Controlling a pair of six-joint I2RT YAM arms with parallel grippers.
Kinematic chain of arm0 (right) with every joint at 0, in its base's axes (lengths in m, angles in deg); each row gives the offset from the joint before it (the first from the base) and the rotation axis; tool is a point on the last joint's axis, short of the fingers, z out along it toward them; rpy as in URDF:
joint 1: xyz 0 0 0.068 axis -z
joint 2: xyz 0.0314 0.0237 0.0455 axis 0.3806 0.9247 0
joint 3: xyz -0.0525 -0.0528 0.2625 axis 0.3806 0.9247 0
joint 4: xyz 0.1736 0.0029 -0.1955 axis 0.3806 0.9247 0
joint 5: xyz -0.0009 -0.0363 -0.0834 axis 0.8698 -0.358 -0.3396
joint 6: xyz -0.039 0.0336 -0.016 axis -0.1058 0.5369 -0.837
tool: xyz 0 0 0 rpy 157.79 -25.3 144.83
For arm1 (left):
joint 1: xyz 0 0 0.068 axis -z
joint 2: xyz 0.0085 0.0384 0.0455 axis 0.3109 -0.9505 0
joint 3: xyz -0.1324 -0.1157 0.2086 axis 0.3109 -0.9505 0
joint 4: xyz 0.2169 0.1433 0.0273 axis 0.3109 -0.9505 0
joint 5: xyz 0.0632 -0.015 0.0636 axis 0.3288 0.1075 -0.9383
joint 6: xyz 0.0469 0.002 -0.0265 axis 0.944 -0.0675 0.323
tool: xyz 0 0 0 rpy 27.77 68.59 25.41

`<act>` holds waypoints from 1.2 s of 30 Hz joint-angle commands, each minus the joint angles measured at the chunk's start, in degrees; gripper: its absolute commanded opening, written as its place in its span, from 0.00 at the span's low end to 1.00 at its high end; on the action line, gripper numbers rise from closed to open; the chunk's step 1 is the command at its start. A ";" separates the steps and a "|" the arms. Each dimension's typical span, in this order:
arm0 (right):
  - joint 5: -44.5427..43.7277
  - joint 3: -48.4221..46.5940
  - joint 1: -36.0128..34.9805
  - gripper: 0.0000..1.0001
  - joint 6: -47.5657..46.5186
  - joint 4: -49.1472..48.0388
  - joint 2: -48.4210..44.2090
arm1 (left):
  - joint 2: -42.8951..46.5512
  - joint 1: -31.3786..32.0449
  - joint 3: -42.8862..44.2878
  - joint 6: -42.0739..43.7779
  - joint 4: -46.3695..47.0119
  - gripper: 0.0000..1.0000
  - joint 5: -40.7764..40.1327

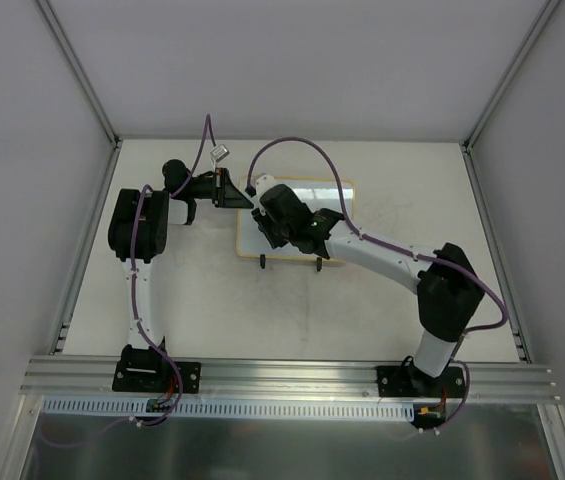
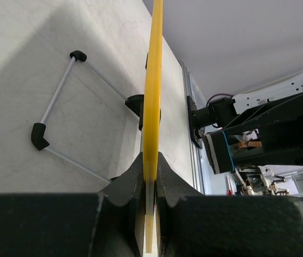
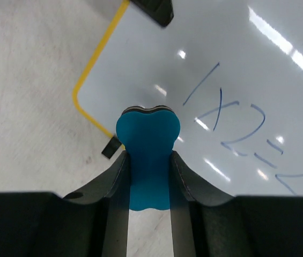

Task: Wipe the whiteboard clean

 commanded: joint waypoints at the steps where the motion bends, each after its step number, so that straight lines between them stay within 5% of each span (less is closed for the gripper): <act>1: -2.96 -7.80 1.11 0.00 -3.18 2.29 4.11 | -0.84 -0.56 0.91 -1.90 11.11 0.00 0.62; 17: -4.71 -17.56 6.74 0.00 -4.94 2.55 11.41 | 4.07 0.49 -5.06 4.07 12.78 0.00 1.94; 36: -3.84 -9.40 7.09 0.00 -1.43 0.27 12.03 | 6.01 1.02 -7.09 7.33 13.13 0.00 2.29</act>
